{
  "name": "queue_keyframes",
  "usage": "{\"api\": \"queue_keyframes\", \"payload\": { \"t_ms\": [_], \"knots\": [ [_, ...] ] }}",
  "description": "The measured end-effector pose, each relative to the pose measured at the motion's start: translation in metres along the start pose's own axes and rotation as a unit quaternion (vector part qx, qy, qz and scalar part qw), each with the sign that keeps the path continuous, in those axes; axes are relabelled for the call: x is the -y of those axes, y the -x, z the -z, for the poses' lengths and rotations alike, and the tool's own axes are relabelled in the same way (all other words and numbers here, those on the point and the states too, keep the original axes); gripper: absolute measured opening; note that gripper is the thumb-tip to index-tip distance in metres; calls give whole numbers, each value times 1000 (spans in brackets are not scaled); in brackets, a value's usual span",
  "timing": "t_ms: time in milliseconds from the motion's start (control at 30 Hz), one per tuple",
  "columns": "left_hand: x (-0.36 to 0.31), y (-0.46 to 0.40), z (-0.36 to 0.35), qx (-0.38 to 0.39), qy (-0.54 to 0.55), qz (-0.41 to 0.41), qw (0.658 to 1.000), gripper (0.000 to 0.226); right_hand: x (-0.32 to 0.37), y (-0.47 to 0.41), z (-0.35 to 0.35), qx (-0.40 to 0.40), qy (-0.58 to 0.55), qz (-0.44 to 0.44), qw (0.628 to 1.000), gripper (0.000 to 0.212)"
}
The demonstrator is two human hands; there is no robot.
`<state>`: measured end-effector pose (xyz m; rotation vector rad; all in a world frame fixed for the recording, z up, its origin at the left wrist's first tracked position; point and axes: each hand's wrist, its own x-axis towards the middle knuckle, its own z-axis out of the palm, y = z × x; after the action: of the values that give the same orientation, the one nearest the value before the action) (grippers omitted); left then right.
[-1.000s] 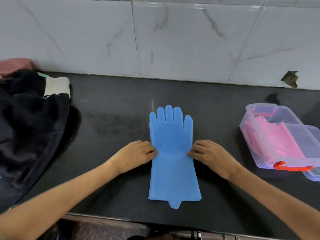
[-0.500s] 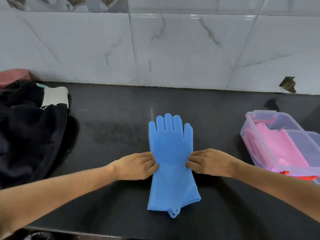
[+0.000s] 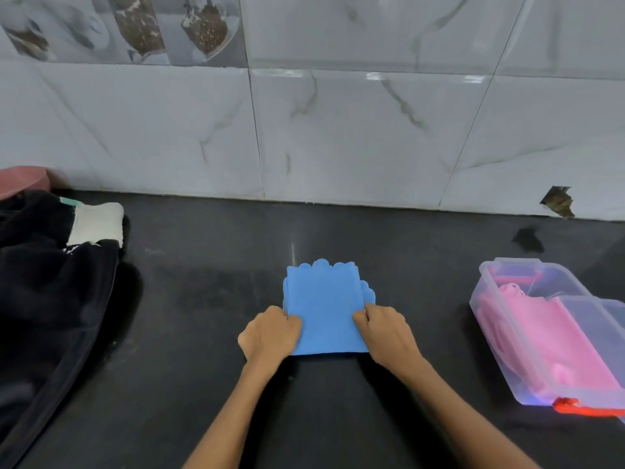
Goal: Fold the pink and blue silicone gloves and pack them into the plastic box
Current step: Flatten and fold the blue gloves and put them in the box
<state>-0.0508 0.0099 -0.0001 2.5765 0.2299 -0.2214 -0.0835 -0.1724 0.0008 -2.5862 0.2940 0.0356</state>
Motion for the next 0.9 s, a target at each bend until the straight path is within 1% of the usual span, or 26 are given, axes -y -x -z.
{"api": "queue_keyframes", "payload": {
  "t_ms": [100,233,300,400,467,533,600,633,667,700,733,767,833,900],
  "knots": [
    [-7,-3,-6,-12,-25,41,999,21,5,0,-9,-14,33,-42,998,35],
    [-10,6,-18,-105,-59,50,991,40,11,-2,-13,-17,69,-72,995,34],
    [-8,10,-22,-134,-63,46,988,49,13,-3,-14,-28,60,-83,994,35],
    [-8,9,-23,-141,-55,50,987,61,14,-4,-15,-39,69,-91,993,36],
    [-11,10,-25,-150,-70,59,984,63,12,-4,-17,-59,80,-103,990,36],
    [-14,14,-24,-172,-102,52,978,58,12,1,-21,-104,66,-117,985,36],
    [-14,13,-24,-212,-108,12,971,54,12,7,-28,-194,31,-97,976,34],
    [-11,9,-27,-210,-70,-25,975,53,12,11,-30,-247,0,-68,967,28],
    [-9,5,-30,-190,-4,-70,979,54,11,14,-32,-291,-23,-38,956,15],
    [-7,2,-31,-152,75,-106,980,56,10,15,-34,-311,-37,-25,949,6],
    [-6,1,-31,-108,148,-125,975,56,10,14,-35,-306,-52,-37,950,21],
    [-6,1,-31,-77,201,-132,968,57,8,13,-37,-281,-72,-50,956,36],
    [-7,0,-30,-53,247,-129,959,59,8,10,-38,-218,-106,-80,967,59],
    [-9,0,-29,-42,272,-126,953,59,7,8,-39,-161,-133,-79,975,72]
  ]
}}
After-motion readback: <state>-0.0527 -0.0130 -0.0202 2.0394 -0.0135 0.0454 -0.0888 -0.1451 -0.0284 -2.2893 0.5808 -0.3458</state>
